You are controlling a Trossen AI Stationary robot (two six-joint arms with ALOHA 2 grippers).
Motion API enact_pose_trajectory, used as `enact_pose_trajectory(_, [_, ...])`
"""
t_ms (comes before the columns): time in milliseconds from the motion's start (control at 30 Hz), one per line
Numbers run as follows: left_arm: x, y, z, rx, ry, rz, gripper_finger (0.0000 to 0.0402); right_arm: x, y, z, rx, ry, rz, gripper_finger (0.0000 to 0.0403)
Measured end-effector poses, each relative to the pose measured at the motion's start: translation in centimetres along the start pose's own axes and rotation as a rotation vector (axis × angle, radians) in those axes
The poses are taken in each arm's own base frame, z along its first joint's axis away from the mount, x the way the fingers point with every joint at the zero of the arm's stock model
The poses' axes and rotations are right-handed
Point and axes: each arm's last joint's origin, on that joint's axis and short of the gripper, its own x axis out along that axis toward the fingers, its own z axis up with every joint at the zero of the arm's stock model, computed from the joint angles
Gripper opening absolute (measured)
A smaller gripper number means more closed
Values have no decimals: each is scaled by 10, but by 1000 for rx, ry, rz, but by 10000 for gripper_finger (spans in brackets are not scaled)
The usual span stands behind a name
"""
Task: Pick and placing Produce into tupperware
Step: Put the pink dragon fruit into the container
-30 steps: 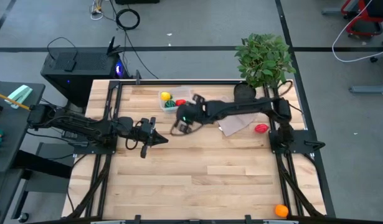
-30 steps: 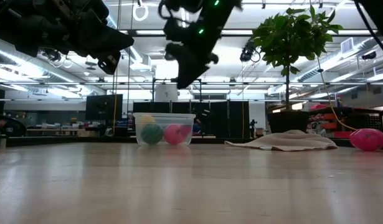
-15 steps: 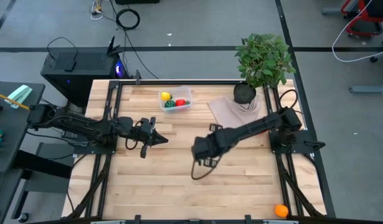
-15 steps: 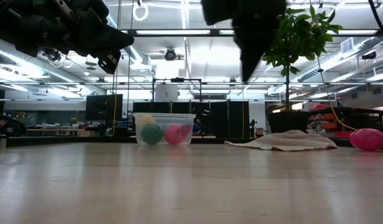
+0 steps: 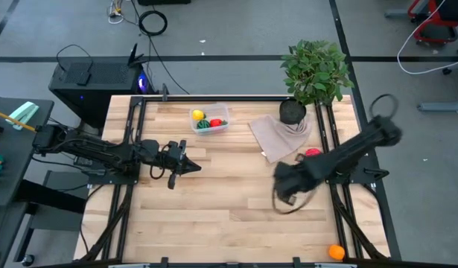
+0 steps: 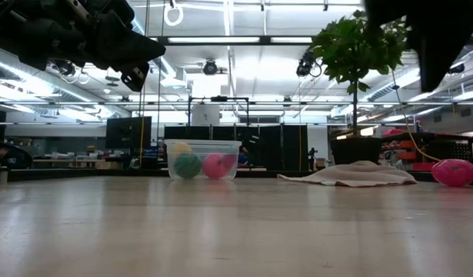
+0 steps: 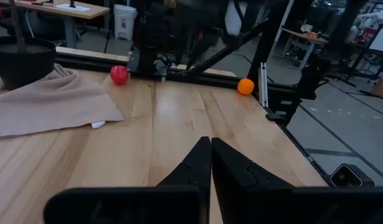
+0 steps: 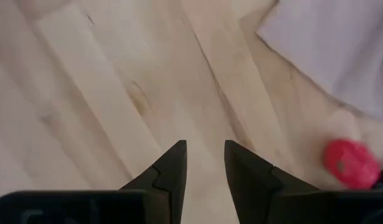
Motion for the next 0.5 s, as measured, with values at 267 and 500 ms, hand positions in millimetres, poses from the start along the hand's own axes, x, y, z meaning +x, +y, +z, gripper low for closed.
enact_pose_trajectory(267, [0,0,0,1,0,0,15,-24,-58,-64,79,-278,210,114])
enact_pose_trajectory(500, [0,0,0,0,1,1,23,-21,-101,-93,87,-207,125,114])
